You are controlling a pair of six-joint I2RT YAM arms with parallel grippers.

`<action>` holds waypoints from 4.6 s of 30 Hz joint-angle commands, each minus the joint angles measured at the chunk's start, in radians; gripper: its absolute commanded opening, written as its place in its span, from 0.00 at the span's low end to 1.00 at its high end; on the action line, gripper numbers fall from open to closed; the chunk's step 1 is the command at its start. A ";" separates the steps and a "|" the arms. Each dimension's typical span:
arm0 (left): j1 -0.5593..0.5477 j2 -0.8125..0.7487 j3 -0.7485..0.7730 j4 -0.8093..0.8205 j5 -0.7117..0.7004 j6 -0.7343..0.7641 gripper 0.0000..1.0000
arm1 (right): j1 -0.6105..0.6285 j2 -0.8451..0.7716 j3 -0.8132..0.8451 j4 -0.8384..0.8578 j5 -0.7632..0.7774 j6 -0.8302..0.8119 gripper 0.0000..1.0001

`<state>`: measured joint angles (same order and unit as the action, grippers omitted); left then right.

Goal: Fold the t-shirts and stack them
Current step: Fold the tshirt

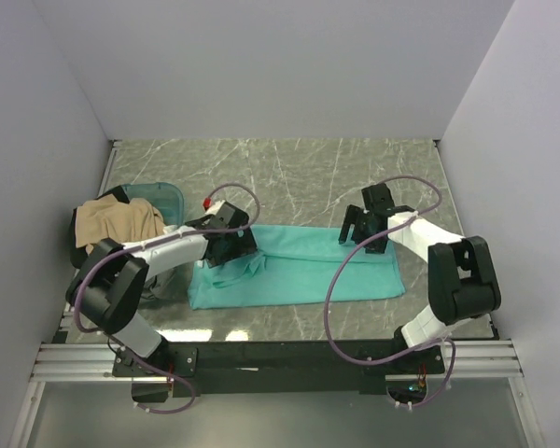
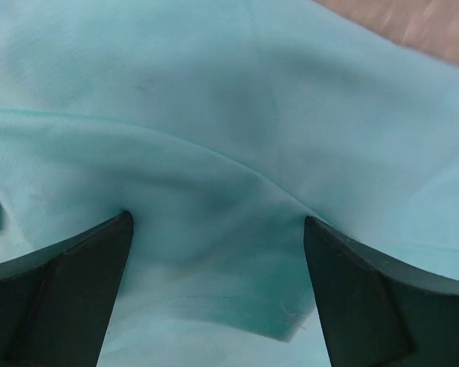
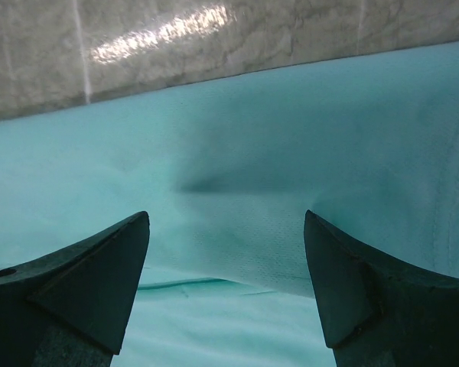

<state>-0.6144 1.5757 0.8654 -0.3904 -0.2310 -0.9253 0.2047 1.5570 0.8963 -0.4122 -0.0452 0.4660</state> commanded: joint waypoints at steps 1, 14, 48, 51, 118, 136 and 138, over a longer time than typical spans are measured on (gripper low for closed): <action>0.071 0.070 -0.002 0.108 0.097 0.048 0.99 | -0.002 0.014 0.009 -0.006 0.008 -0.001 0.88; 0.140 0.755 0.998 -0.048 0.243 0.163 0.99 | 0.316 -0.304 -0.335 -0.037 -0.146 0.146 0.88; 0.153 1.114 1.588 0.495 0.565 -0.026 0.99 | 0.676 -0.423 -0.099 -0.135 0.044 0.161 0.91; 0.140 0.997 1.529 0.420 0.570 0.054 0.99 | 0.621 -0.477 -0.114 -0.178 0.093 0.163 0.92; -0.587 -0.207 -0.177 -0.104 0.139 -0.354 0.01 | 0.818 -0.454 -0.315 -0.295 0.074 0.382 0.78; -0.588 -0.203 -0.181 -0.100 0.137 -0.353 0.01 | 0.822 -0.417 -0.344 -0.335 0.111 0.404 0.31; -0.587 -0.206 -0.186 -0.104 0.137 -0.357 0.01 | 0.823 -0.423 -0.350 -0.362 0.114 0.418 0.19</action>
<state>-1.2037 1.3849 0.6899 -0.4946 -0.0914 -1.2690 1.0214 1.1587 0.5442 -0.7151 0.0349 0.8600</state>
